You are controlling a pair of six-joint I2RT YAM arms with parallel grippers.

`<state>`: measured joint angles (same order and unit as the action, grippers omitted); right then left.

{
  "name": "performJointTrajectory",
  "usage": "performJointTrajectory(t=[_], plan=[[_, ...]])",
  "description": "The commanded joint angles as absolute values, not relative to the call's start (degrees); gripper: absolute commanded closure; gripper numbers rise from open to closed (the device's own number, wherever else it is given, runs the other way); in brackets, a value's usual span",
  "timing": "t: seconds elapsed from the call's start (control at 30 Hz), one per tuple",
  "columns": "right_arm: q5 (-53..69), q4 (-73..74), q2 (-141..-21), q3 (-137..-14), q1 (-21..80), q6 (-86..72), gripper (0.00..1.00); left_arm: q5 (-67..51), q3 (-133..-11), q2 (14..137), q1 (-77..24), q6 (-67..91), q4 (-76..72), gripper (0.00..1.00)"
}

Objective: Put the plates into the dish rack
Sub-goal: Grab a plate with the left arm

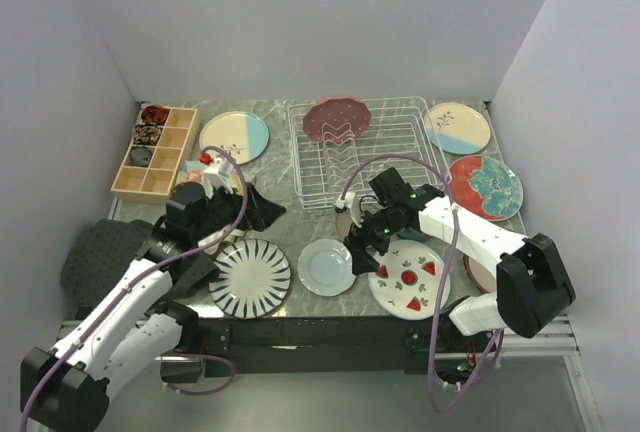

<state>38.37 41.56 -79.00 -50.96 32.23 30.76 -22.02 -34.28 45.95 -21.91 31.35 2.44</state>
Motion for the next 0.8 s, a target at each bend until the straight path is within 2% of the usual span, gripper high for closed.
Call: performJointTrajectory(t=[0.0,0.2,0.33,0.47,0.77], plan=[[37.00,35.68,-77.00,-51.24,32.52,26.36,0.05,-23.39,-29.64,47.28,-26.35,36.65,0.53,0.01],[38.14,41.48,-75.76,-53.61,31.03,32.86,0.04,-18.47,-29.70,56.15,-34.52,36.21,0.35,0.01],[38.50,42.80,-74.71,-53.61,29.97,34.45,0.04,-10.92,-31.55,65.54,-38.49,35.33,0.35,0.06],[38.15,42.98,-73.92,-53.79,29.36,34.89,0.04,-8.54,-32.51,71.27,-42.17,35.42,-3.16,0.11],[39.20,43.42,-73.30,-53.88,28.74,35.25,0.04,-4.48,-37.26,79.19,-44.82,34.10,-1.93,0.19]])
